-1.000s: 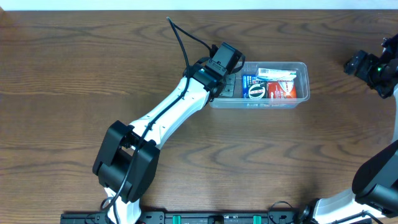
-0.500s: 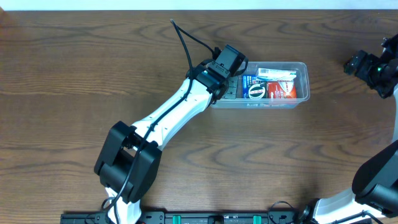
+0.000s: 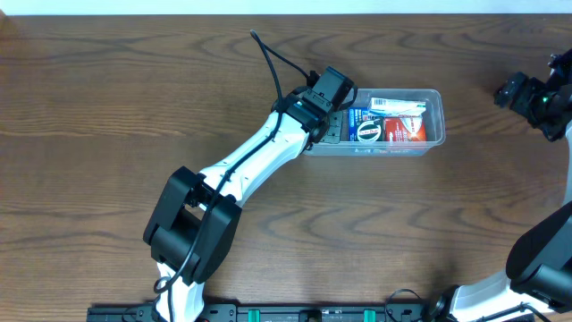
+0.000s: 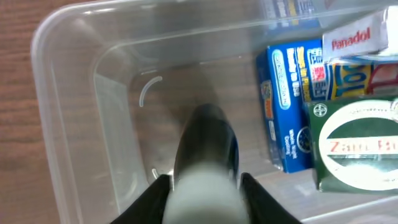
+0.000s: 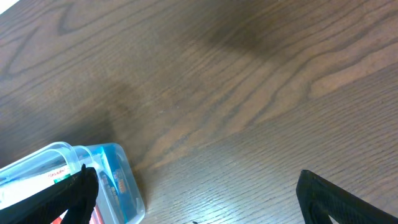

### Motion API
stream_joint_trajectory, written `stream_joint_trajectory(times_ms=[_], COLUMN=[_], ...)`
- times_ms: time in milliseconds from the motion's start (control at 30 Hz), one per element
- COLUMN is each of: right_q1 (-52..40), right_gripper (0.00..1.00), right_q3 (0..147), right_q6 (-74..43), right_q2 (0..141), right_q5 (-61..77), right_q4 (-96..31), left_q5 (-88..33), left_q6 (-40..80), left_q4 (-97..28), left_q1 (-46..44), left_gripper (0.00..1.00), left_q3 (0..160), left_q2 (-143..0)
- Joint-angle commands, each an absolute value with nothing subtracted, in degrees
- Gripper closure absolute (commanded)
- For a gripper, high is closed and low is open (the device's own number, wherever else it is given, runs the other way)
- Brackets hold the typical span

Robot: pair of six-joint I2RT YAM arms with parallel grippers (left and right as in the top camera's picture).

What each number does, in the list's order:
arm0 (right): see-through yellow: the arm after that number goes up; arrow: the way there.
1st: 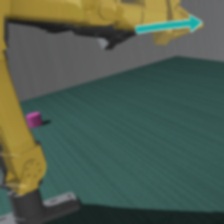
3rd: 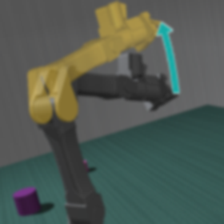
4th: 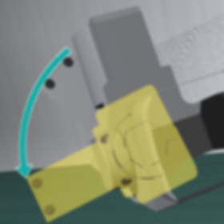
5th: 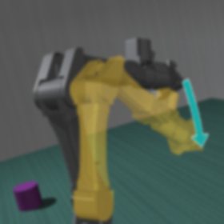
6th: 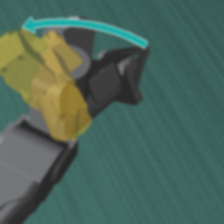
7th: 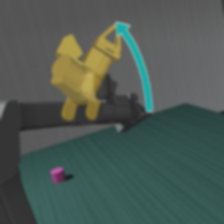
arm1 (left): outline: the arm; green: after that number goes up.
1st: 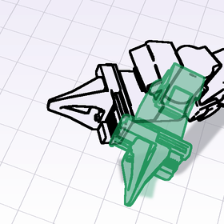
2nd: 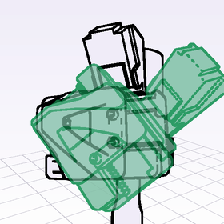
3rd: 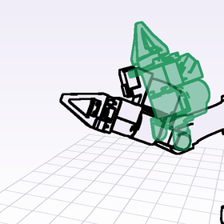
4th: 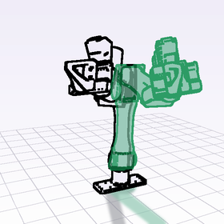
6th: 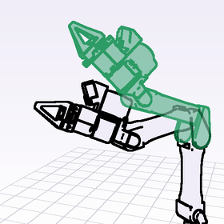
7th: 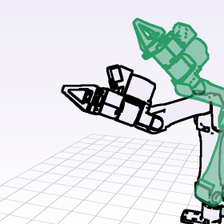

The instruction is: Pack container

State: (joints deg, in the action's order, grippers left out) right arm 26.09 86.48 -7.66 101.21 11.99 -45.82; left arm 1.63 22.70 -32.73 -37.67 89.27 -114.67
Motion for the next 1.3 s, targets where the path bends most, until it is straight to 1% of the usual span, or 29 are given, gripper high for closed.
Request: stream_joint_trajectory(times_ms=[0, 100, 200, 367, 533, 633, 700, 800, 1067, 1200, 1267], right_q1=[26.24, 26.24, 26.24, 26.24, 26.24, 26.24, 26.24, 26.24, 26.24, 26.24, 26.24], right_gripper=[0.01, 0.01, 0.01, 0.01, 0.01, 0.01, 0.01, 0.01, 0.01, 0.01, 0.01], right_q3=[86.91, 86.91, 86.91, 86.91, 86.91, 86.91, 86.91, 86.91, 86.91, 86.91, 86.91], right_q6=[-8.27, -8.27, -8.27, -8.27, -8.27, -8.27, -8.27, -8.27, -8.27, -8.27, -8.27], right_q2=[100.73, 100.73, 100.73, 100.73, 100.73, 100.73, 100.73, 100.73, 100.73, 100.73, 100.73], right_q5=[12.23, 12.23, 12.21, 12.21, 12.21, 12.21, 12.21, 12.21, 12.21, 12.21, 12.21], right_q4=[-45.89, -45.91, -45.89, -45.91, -45.89, -45.91, -45.89, -45.91, -45.91, -45.89, -45.89], left_q5=[1.61, 1.58, 1.61, 1.58, 1.56, 1.56, 1.61, 2.59, 9.08, 9.10, 13.13], left_q6=[23.24, 23.24, 23.24, 23.20, 20.71, 16.71, 13.28, 9.76, 8.75, 8.78, 8.54], left_q4=[-32.64, -32.64, -32.53, -32.01, -32.05, -33.28, -35.53, -39.64, -55.51, -64.53, -69.08], left_q1=[-37.69, -37.69, -37.69, -37.69, -37.65, -37.65, -37.65, -37.65, -37.65, -37.65, -37.63], left_gripper=[0.50, 0.43, 0.39, 0.28, 0.26, 0.21, 0.15, 0.01, 0.02, 0.02, 0.02], left_q3=[89.08, 89.08, 89.08, 89.32, 90.04, 90.04, 90.04, 90.04, 90.04, 90.04, 90.04], left_q2=[-116.07, -116.07, -116.07, -115.92, -112.73, -108.22, -104.40, -98.32, -83.42, -79.02, -76.84])
